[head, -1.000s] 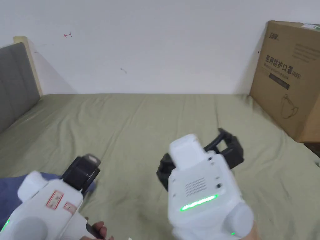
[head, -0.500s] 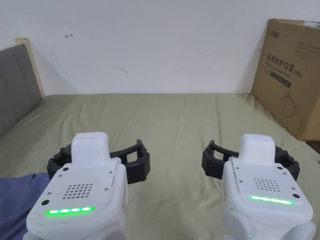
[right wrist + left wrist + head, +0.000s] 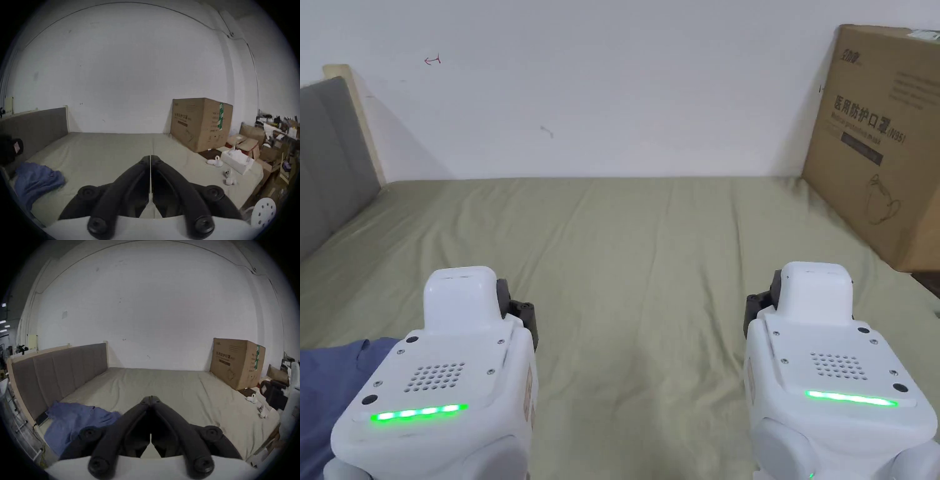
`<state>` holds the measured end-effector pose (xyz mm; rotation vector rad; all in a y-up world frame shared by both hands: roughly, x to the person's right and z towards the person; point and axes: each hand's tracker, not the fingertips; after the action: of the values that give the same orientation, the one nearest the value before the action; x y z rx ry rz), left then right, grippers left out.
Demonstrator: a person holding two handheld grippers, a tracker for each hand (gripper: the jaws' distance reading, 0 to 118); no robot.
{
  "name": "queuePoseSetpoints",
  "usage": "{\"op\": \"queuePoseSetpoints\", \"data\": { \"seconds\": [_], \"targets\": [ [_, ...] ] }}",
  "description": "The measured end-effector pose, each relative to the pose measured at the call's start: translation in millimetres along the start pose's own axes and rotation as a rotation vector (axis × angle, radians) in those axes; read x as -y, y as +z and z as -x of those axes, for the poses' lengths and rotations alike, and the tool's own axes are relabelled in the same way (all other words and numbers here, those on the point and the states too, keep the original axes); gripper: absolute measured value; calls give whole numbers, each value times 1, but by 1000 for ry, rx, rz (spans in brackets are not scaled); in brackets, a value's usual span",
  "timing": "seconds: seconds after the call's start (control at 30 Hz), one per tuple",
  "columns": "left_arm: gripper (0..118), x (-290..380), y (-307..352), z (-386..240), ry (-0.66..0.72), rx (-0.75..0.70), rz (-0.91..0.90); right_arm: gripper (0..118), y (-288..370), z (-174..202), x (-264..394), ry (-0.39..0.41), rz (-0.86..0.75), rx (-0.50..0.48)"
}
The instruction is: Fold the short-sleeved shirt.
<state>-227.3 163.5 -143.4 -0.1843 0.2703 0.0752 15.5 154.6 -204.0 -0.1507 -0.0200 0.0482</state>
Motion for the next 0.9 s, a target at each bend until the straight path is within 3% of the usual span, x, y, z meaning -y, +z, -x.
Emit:
{"op": "queuePoseSetpoints", "data": {
  "seconds": [0.2,0.3,0.6,0.77,0.9],
  "targets": [
    [0,-5,1,7,9,-9,-2,1,-2,7,-1,-8,15,-43],
    [0,-9,6,22,21,-42,-8,1,-5,21,-6,-4,22,-129],
    [0,-18,46,122,79,-317,-14,1,0,125,-14,11,64,-513],
    [0,-11,61,155,95,-410,10,1,11,171,-10,45,84,-649],
    [0,-4,54,166,99,-423,46,1,11,190,-3,53,126,-687]
  ]
}}
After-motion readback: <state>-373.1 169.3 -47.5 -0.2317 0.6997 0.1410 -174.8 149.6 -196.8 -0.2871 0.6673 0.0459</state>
